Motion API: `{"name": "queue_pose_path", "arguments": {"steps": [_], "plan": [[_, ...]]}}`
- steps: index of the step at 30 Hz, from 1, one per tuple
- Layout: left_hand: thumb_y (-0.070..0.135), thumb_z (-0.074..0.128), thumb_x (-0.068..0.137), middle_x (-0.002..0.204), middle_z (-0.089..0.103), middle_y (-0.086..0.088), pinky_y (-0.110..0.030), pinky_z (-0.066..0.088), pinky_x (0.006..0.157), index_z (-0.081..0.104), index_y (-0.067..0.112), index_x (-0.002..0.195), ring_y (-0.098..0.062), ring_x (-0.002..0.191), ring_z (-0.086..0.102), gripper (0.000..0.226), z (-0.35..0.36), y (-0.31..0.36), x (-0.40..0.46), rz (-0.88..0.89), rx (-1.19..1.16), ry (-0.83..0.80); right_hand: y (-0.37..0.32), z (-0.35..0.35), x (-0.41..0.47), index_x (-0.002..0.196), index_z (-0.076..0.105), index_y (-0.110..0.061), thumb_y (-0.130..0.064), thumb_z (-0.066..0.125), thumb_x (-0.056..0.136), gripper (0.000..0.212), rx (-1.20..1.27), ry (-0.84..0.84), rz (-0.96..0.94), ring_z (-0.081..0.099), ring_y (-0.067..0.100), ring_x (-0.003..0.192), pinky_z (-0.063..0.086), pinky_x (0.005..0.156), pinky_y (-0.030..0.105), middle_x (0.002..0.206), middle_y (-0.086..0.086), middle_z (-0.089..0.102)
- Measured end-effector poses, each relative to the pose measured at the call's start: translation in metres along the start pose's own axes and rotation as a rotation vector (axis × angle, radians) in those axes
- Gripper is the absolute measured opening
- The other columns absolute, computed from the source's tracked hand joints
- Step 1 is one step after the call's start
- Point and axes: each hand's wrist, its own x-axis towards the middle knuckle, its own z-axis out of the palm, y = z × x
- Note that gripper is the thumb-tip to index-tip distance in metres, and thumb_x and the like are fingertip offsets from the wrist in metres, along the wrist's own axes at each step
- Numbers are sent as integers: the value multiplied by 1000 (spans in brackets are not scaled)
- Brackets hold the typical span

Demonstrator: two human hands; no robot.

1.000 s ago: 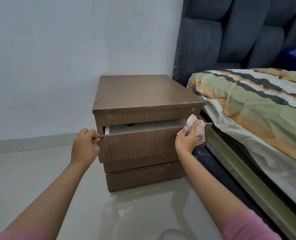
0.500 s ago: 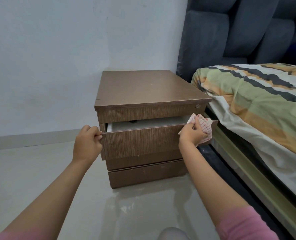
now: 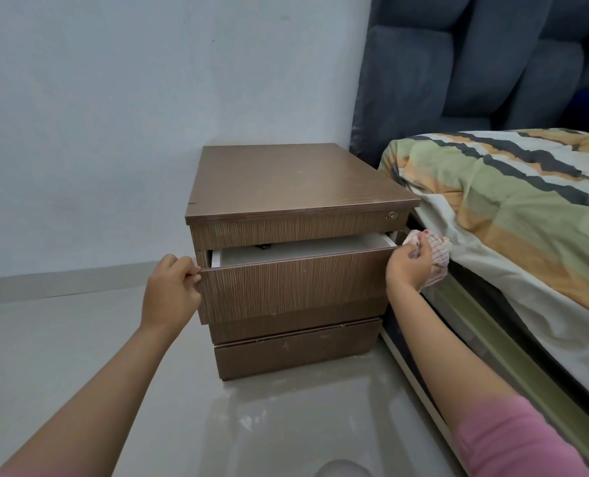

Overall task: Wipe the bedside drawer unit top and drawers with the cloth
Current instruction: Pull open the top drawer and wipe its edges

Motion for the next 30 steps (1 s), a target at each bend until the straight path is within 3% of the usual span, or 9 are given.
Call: {"name": "queue_pose_path", "arguments": {"steps": [4, 6, 8, 14, 18, 22, 27, 30], "plan": [[-10, 61, 74, 70, 48, -8, -17, 32, 52, 56, 2, 68, -22, 59, 45, 15, 0, 1, 0, -4, 11, 2, -4, -6, 8, 125, 57, -33, -29, 43, 95, 33, -9, 30, -9, 35, 13, 122, 30, 92, 20, 149, 7, 24], [-10, 62, 75, 71, 48, -8, -17, 33, 51, 57, 2, 69, -21, 60, 45, 14, 0, 1, -1, -6, 17, -6, -3, -8, 10, 121, 56, -40, -35, 42, 91, 34, -53, 43, -20, 33, 22, 132, 35, 104, 30, 150, 9, 25], [-9, 62, 76, 72, 49, -8, -17, 33, 51, 57, 1, 69, -20, 60, 45, 13, 0, 1, -1, -8, 15, -9, 3, -7, 21, 120, 52, -46, -40, 41, 88, 35, -90, 65, -20, 40, 26, 130, 43, 101, 39, 147, 8, 34], [-10, 62, 75, 71, 47, -8, -18, 33, 52, 54, 2, 68, -21, 60, 44, 15, 0, 0, 0, -3, 21, -8, 4, -12, 16, 137, 47, -27, -30, 43, 96, 42, 36, 149, -14, 52, 23, 123, 40, 91, 25, 141, 6, 49], [-11, 61, 74, 70, 46, -8, -18, 32, 51, 54, 2, 67, -22, 59, 44, 16, 0, 2, 0, 5, 14, -3, 11, -12, -8, 141, 39, -28, -25, 45, 97, 45, 137, 155, 7, 53, 20, 122, 40, 88, 18, 143, 6, 47], [-12, 61, 73, 70, 45, -7, -18, 31, 51, 54, 2, 68, -21, 59, 43, 16, -1, 2, 0, 11, 14, -1, 15, -2, -50, 145, 30, -32, -24, 45, 97, 51, 110, 41, -14, 48, 23, 126, 40, 86, 20, 150, 6, 37], [-13, 61, 71, 68, 44, -6, -18, 31, 52, 54, 2, 67, -22, 58, 42, 17, -2, 1, 1, 18, 8, 1, 23, 27, -92, 148, 17, -32, -24, 44, 97, 58, -31, -207, -206, 32, 25, 137, 33, 100, 27, 152, 6, 28], [-12, 62, 72, 69, 45, -6, -18, 31, 51, 55, 2, 67, -22, 59, 43, 16, -1, 1, 1, 8, 7, -2, 27, 40, -100, 150, 8, -30, -34, 41, 98, 61, -103, -205, -193, 16, 30, 143, 27, 111, 39, 153, 10, 24]]}}
